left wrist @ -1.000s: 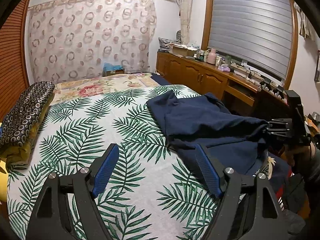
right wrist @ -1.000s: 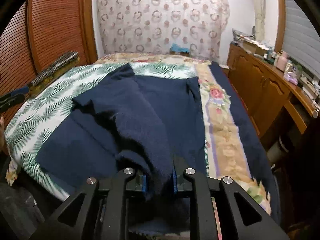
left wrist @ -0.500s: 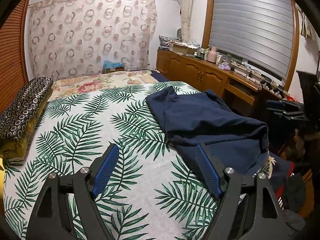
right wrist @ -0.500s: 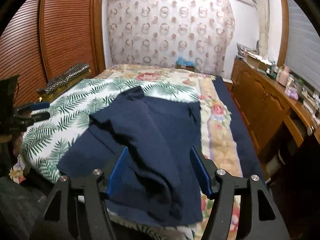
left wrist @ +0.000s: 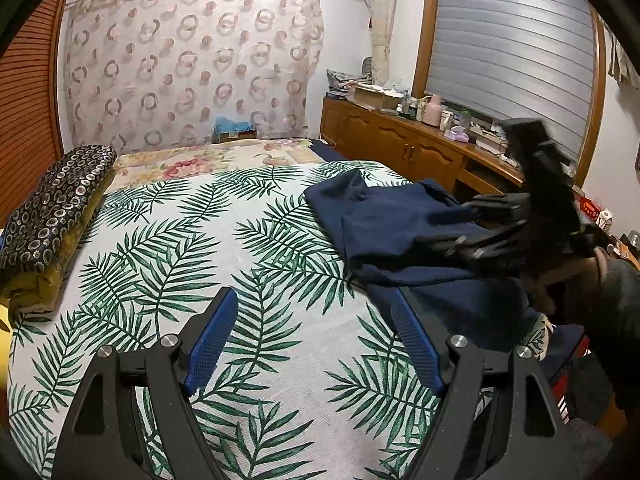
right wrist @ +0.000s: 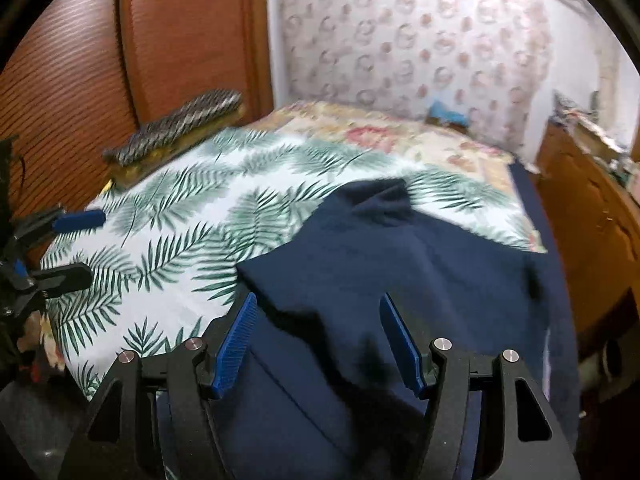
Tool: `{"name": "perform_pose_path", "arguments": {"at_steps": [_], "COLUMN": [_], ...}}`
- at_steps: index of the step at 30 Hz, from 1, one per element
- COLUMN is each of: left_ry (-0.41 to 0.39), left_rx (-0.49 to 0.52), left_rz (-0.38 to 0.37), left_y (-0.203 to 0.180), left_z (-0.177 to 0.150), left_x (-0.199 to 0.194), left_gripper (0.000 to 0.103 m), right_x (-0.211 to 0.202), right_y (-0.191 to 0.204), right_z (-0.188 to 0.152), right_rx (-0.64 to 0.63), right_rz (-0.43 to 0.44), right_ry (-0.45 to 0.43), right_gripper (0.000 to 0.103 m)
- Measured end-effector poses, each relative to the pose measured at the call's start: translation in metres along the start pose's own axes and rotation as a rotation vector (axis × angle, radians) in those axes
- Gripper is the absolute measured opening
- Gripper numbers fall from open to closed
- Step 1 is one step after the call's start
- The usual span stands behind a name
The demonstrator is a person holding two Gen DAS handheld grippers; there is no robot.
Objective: Fold small clothes
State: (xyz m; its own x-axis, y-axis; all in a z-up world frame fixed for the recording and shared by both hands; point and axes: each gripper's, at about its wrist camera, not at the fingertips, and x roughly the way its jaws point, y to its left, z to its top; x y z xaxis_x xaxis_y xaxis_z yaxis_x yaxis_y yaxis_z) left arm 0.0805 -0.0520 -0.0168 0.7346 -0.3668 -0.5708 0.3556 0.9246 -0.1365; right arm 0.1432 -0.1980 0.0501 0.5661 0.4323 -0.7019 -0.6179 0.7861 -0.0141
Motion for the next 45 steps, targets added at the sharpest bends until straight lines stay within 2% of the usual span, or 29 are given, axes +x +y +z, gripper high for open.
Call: {"name": "perform_pose_path", "arguments": {"at_steps": [2,6,12,15,17,19,24,28,33,38,42,43,44,45], "left_ry": [0.006,0.000,0.002,0.010,0.013,0.015,0.019,0.021,0.028,0.037,0.047,0.049,0.052,0.054], "left_rx": [0.002,0.009,0.004,0.005,0.007,0.009,0.025,0.018,0.023,0.030,0.030,0.030,0.031,0.032], "left_rz": [0.005,0.015,0.025,0.024,0.023,0.021,0.029,0.019,0.011,0.006,0.001,-0.001,-0.005,-0.007], "left_y": [0.001,0.002,0.004,0.003,0.002,0.001,-0.002,-0.003,-0.006,-0.008,-0.010,-0.011,-0.012,-0.013], "left_z": [-0.001,-0.002,-0.003,-0.004,-0.005,-0.006,-0.008,-0.008,-0.009,-0.010,-0.011,-0.011,-0.011,-0.011], "left_x": [0.000,-0.003,-0.004,-0.002,-0.001,0.000,0.002,0.003,0.005,0.006,0.009,0.010,0.011,0.012], "left_gripper": [0.080,0.080,0.080,0.080,0.080,0.080,0.080,0.080,0.080,0.080,0.080,0.080,0.080,0.080], "right_x": [0.014,0.027,0.046,0.055,0.050,0.048,0.009,-0.017,-0.014,0.008,0.008,0.007,0.005,0.002], "right_y": [0.002,0.008,0.014,0.013,0.009,0.006,-0.028,-0.069,-0.116,-0.138,-0.140,-0.139,-0.139,-0.136], "right_z": [0.004,0.006,0.013,0.013,0.015,0.017,0.029,0.037,0.041,0.040,0.044,0.047,0.049,0.048], "right_rx": [-0.021,-0.033,-0.048,-0.058,-0.048,-0.032,0.060,0.129,0.206,0.226,0.280,0.295,0.314,0.323], "right_rz": [-0.003,0.056,0.068,0.036,0.024,-0.008,-0.113,-0.200,-0.312,-0.424,-0.519,-0.514,-0.505,-0.496], "right_ry": [0.029,0.050,0.078,0.086,0.073,0.039,-0.111,-0.149,-0.105,-0.038,-0.037,-0.045,-0.045,-0.046], "right_gripper": [0.066,0.066,0.066,0.048,0.023,0.010,0.008,0.008,0.008,0.008,0.008,0.009,0.017,0.020]}}
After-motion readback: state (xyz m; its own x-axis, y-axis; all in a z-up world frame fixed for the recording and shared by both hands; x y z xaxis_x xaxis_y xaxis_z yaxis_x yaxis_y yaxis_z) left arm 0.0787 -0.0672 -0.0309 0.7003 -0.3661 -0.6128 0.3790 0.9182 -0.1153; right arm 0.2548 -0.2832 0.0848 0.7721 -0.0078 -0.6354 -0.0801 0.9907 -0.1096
